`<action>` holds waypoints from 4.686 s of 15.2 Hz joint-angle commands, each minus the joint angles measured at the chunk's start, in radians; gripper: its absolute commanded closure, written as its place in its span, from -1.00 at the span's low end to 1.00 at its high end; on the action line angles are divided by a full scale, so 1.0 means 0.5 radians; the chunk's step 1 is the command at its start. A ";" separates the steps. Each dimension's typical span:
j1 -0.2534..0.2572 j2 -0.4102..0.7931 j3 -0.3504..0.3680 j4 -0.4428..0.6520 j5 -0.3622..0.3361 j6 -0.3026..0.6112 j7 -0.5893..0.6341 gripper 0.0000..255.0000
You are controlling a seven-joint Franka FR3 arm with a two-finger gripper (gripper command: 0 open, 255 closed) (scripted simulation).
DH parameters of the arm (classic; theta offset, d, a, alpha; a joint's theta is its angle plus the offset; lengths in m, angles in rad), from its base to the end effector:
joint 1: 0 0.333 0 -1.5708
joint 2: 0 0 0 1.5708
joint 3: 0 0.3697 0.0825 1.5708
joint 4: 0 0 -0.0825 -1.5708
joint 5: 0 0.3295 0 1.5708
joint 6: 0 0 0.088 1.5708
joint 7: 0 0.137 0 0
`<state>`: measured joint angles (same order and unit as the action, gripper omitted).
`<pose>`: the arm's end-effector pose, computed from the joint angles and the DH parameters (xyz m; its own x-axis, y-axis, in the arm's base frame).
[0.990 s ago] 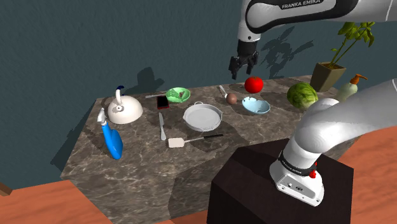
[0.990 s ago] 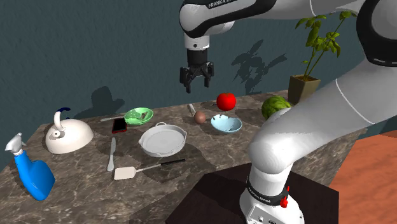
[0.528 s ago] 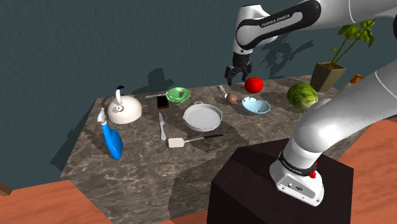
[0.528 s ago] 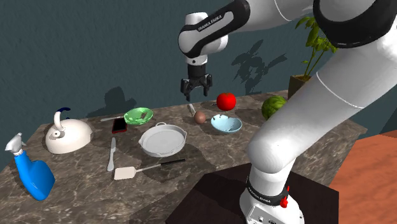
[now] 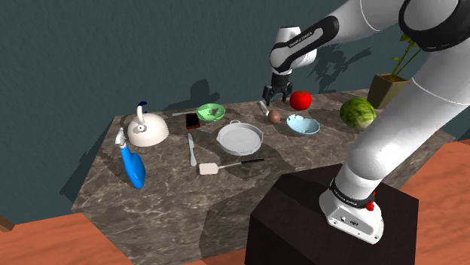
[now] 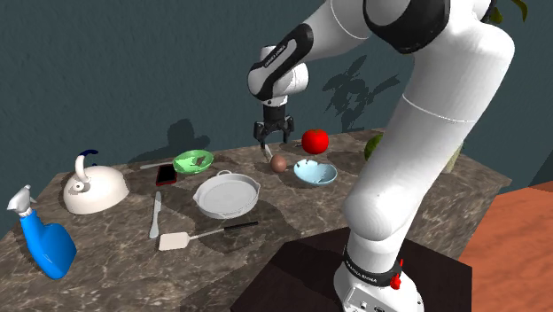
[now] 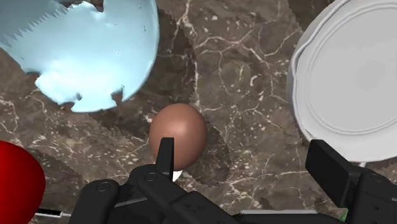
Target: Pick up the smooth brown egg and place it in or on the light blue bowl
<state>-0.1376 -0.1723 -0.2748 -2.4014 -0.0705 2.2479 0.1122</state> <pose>0.3824 -0.1748 0.4369 0.8882 -0.4592 0.0142 -0.4593 -0.8882 0.0074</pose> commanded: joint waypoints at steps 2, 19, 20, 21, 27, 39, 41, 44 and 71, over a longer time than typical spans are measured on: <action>-0.024 0.233 -0.057 0.078 0.073 0.159 -0.055 -1.00; -0.124 0.845 -0.068 0.270 0.383 0.556 -0.249 -1.00; -0.124 0.845 -0.068 0.270 0.383 0.556 -0.249 -1.00; -0.124 0.845 -0.068 0.270 0.383 0.556 -0.249 -1.00; -0.124 0.844 -0.069 0.270 0.382 0.555 -0.249 1.00; -0.103 0.714 -0.097 0.291 0.308 0.412 -0.198 1.00; -0.098 0.672 -0.104 0.301 0.285 0.362 -0.182 1.00; -0.092 0.613 -0.112 0.320 0.253 0.288 -0.160 1.00; -0.355 -0.246 -0.346 -0.244 -0.189 0.053 -0.339 1.00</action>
<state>-0.3105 -0.2882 -0.4452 -2.5106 -0.1597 2.2674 -0.0544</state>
